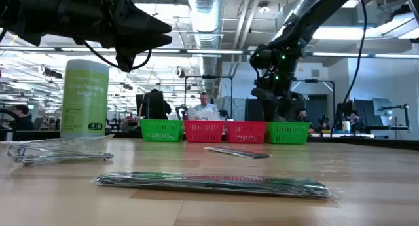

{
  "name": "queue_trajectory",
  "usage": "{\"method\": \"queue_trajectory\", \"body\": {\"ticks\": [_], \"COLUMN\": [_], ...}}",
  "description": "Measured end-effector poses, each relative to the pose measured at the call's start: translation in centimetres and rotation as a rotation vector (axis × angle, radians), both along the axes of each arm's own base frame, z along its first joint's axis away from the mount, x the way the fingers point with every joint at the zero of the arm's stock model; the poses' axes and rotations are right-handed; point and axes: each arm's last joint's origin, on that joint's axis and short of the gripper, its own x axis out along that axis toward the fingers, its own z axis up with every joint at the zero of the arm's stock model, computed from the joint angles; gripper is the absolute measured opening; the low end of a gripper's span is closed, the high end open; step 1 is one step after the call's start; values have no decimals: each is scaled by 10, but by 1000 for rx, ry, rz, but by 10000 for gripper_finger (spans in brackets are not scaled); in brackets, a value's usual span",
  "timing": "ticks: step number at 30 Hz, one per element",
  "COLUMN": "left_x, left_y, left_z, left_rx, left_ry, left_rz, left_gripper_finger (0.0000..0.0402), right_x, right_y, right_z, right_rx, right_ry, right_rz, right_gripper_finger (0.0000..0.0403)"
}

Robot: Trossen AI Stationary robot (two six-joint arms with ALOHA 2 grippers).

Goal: Pick & Place Travel size toiletries
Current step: Put the black deodorant into the right green bin, then put the black comb into the right red bin

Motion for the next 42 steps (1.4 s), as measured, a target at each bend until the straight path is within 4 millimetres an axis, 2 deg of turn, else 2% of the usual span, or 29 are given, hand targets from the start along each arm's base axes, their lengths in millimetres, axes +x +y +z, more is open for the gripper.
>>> {"method": "queue_trajectory", "body": {"ticks": [7, 16, 23, 27, 31, 36, 42], "left_x": [0, 0, 0, 0, 0, 0, 0], "left_y": [0, 0, 0, 0, 0, 0, 0], "left_z": [0, 0, 0, 0, 0, 0, 0], "left_rx": [0, 0, 0, 0, 0, 0, 1], "left_ry": [0, 0, 1, 1, 1, 1, 0], "left_rz": [0, 0, 0, 0, 0, 0, 0], "left_gripper_finger": [97, 97, 97, 97, 97, 97, 97], "right_x": [-2, -5, 6, 18, 32, 54, 66], "right_y": [2, 9, 33, 58, 91, 141, 205], "right_z": [7, 29, 43, 52, 56, 47, 33], "right_rx": [-12, -56, -43, 20, 71, 121, 141], "right_ry": [-11, -59, -111, -184, -214, -184, -217], "right_rz": [5, 16, 121, 273, 379, 505, 657], "right_gripper_finger": [239, 240, 240, 240, 240, 240, 231]}}
